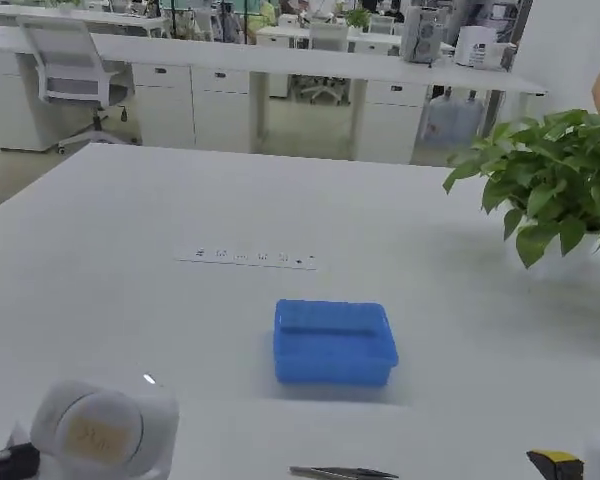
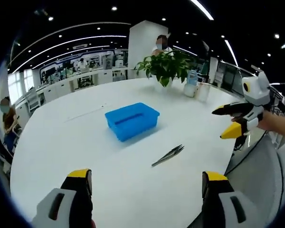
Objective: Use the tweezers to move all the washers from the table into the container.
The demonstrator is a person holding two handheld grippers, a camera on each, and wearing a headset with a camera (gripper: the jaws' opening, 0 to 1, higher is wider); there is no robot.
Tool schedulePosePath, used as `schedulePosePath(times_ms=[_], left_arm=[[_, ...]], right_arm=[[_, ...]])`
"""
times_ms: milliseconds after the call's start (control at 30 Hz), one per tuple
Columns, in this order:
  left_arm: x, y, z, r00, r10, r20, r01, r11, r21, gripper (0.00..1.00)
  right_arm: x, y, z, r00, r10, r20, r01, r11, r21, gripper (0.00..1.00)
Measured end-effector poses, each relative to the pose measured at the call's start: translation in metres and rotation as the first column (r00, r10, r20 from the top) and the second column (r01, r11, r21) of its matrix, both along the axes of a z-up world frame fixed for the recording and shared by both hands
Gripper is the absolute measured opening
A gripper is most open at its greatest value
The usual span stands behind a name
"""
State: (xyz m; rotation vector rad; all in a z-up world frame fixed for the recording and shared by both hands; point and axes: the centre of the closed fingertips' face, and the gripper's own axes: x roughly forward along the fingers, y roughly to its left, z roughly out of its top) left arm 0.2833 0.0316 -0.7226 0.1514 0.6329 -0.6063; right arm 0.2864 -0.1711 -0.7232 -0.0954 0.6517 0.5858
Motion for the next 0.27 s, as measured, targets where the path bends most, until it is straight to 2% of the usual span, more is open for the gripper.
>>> schedulePosePath(times_ms=[67, 133, 267], left_arm=[[-0.0003, -0.0003, -0.0005, 1.000, 0.002, -0.010, -0.003, 1.000, -0.010, 0.99], [-0.0011, -0.0017, -0.0011, 1.000, 0.008, -0.020, -0.008, 1.000, -0.020, 0.99], [-0.0005, -0.0036, -0.0001, 1.000, 0.009, -0.008, -0.009, 1.000, -0.010, 0.99]], right_arm=[[-0.0005, -0.0018, -0.0046, 1.000, -0.004, -0.012, 0.004, 1.000, 0.000, 0.92], [-0.0030, -0.0041, -0.0101, 0.999, -0.003, -0.034, 0.002, 1.000, -0.022, 0.92], [-0.0036, -0.0036, -0.0086, 1.000, -0.007, -0.023, 0.007, 1.000, -0.018, 0.92]])
